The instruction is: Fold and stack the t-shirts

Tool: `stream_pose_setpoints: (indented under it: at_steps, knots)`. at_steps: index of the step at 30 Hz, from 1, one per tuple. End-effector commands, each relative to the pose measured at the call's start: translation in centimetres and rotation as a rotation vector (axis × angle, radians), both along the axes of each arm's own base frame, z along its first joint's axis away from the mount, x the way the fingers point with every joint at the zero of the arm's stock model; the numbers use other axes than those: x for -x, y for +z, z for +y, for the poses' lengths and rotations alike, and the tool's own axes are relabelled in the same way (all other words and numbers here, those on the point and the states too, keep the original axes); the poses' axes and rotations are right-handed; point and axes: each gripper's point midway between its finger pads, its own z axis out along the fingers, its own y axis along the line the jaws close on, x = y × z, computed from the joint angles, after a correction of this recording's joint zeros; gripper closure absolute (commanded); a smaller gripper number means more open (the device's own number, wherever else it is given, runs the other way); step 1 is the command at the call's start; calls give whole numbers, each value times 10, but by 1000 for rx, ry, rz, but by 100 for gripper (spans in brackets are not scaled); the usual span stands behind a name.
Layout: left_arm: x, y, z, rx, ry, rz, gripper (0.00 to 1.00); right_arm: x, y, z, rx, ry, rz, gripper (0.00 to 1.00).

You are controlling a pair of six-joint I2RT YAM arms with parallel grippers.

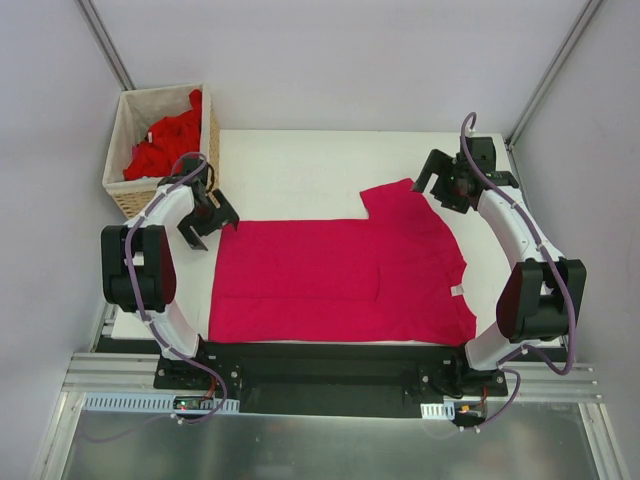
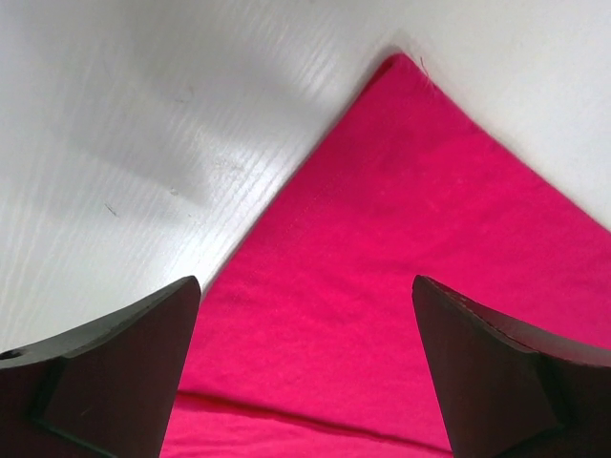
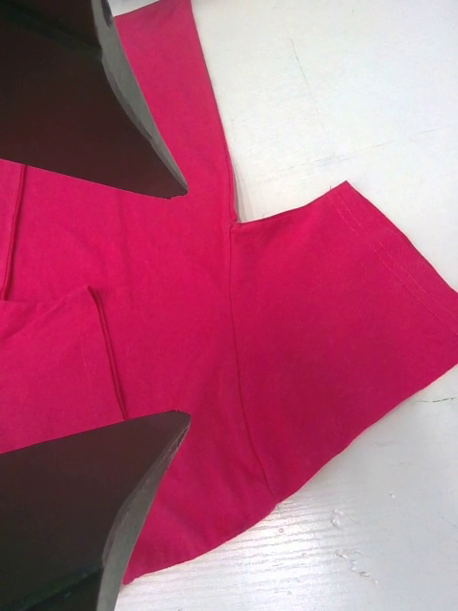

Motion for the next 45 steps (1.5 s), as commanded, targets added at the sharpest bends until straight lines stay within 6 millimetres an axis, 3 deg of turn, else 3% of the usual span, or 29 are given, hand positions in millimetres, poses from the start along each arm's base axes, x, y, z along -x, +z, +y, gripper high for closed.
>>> stream_pose_setpoints:
  at_steps: [1, 3, 4, 6, 8, 9, 10, 11, 12, 13, 15, 17, 21, 22, 24, 29, 38, 39, 45]
  knots:
    - [-52, 0, 30, 25, 92, -179, 6, -4, 4, 1, -5, 8, -23, 2]
    - [-49, 7, 24, 26, 79, -215, 6, -4, 4, 3, -13, 10, -25, 2]
    - [-40, -1, 16, 26, 59, -205, 6, -4, 5, 4, -13, 16, -27, 2]
    - [-43, 8, 4, 54, 35, -269, 6, -2, 7, 6, -18, 21, -29, 2]
    - [-31, 2, -9, 99, 36, -268, 7, 0, 7, 10, -20, 29, -28, 2]
    - [-34, 13, -13, 108, 34, -322, 7, 2, 10, 11, -20, 32, -36, 2]
    - [-25, 7, -17, 114, 42, -322, 7, 4, 8, 12, -18, 38, -34, 2]
    - [-22, 8, -18, 84, 43, -344, 7, 5, 11, 13, -17, 39, -40, 2]
    - [-26, 26, -18, 75, 43, -423, 7, 6, 14, 13, -19, 40, -49, 2]
    - [-19, 22, -12, 42, 56, -431, 7, 7, 14, 15, -22, 44, -52, 2]
    - [-18, 37, -17, -8, 38, -508, 7, 10, 14, 18, -28, 52, -52, 2]
    - [-16, 38, -16, -31, 35, -556, 7, 15, 12, 24, -36, 64, -50, 2]
    - [-17, 59, -20, -51, 13, -729, 6, 25, 8, 33, -48, 85, -52, 2]
    - [-9, 48, -24, -54, -2, -730, 7, 27, 8, 37, -48, 97, -58, 2]
    - [-9, 54, -24, -68, 10, -786, 7, 32, 6, 39, -44, 103, -60, 2]
    - [1, 30, -16, -104, 35, -731, 6, 40, 5, 44, -35, 125, -65, 2]
    - [-22, 9, -17, -80, 103, -745, 5, 48, 14, 42, -21, 142, -96, 2]
    - [-23, 0, -20, -69, 95, -716, 5, 49, 14, 41, -18, 141, -98, 2]
    - [-42, -4, -37, 33, 84, -697, 6, 50, 17, 42, -13, 153, -109, 2]
